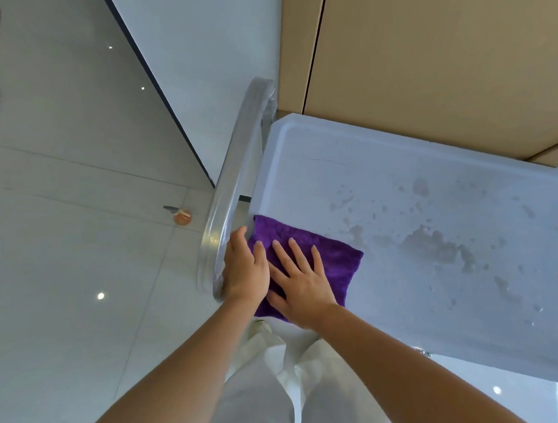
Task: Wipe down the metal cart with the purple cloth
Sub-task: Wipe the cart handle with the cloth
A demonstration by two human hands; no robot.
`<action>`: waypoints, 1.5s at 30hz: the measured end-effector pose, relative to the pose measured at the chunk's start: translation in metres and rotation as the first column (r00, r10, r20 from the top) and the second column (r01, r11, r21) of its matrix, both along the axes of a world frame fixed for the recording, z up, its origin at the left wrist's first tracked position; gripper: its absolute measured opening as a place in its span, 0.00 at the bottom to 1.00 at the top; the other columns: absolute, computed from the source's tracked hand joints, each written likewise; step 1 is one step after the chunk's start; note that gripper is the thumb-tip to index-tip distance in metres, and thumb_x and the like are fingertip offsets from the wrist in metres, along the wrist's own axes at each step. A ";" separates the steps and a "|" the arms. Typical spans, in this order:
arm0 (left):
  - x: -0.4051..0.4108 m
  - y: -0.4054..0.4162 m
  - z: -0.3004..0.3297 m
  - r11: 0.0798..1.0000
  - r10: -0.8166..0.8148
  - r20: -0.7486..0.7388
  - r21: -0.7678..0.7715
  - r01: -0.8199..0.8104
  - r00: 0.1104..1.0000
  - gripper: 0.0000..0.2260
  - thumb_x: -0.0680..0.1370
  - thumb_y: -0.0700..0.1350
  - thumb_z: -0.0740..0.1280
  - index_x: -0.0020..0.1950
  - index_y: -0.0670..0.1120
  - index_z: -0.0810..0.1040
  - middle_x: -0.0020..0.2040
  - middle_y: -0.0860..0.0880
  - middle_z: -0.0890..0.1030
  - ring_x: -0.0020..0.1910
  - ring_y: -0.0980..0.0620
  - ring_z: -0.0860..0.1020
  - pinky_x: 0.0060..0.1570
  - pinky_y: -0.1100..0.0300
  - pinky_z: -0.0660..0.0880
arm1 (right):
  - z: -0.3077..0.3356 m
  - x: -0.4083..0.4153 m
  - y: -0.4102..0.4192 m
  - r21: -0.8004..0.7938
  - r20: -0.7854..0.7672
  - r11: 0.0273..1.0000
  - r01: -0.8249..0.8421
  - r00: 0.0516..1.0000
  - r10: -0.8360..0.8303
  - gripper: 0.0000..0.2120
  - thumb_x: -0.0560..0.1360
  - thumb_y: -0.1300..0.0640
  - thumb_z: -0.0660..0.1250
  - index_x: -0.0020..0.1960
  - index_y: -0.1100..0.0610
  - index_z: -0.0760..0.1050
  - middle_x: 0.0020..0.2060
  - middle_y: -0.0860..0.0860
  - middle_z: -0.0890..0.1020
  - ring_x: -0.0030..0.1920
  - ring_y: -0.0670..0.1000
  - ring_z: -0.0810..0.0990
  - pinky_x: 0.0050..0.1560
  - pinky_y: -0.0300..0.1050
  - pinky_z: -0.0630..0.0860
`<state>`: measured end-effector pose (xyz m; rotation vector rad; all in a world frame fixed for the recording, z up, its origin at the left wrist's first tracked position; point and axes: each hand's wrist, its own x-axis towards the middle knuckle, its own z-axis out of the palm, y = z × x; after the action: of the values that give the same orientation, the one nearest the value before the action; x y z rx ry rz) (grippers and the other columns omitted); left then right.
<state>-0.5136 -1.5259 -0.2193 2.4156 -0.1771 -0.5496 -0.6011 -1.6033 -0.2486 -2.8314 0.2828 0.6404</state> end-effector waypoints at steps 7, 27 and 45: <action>0.007 -0.022 -0.010 0.997 -0.053 0.163 0.064 0.043 0.985 0.18 0.80 0.44 0.59 0.69 0.41 0.67 0.63 0.45 0.74 0.61 0.47 0.73 0.51 0.59 0.67 | -0.006 0.050 -0.047 -0.027 0.056 0.992 -0.126 0.990 0.127 0.34 0.72 0.33 0.36 0.76 0.41 0.41 0.77 0.48 0.43 0.76 0.57 0.39 0.69 0.62 0.32; 0.057 -0.102 -0.036 0.992 -0.026 0.140 0.128 0.008 0.990 0.27 0.78 0.53 0.47 0.76 0.45 0.55 0.76 0.46 0.58 0.73 0.47 0.61 0.68 0.43 0.58 | -0.019 0.134 -0.137 -0.009 0.183 0.994 0.105 0.978 -0.101 0.33 0.75 0.35 0.48 0.76 0.43 0.45 0.77 0.46 0.46 0.76 0.52 0.40 0.72 0.59 0.36; 0.077 -0.096 -0.042 0.994 0.045 0.082 0.097 -0.053 0.996 0.30 0.75 0.57 0.43 0.75 0.48 0.58 0.71 0.50 0.68 0.65 0.45 0.72 0.57 0.53 0.68 | -0.024 0.176 -0.167 -0.045 0.288 0.942 0.332 0.907 -0.306 0.36 0.74 0.31 0.51 0.76 0.44 0.49 0.77 0.47 0.48 0.76 0.54 0.42 0.72 0.61 0.39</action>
<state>-0.4369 -1.6218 -0.2618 2.5326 -0.1263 -0.4501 -0.4248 -1.7701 -0.2726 -2.8178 0.7218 0.1619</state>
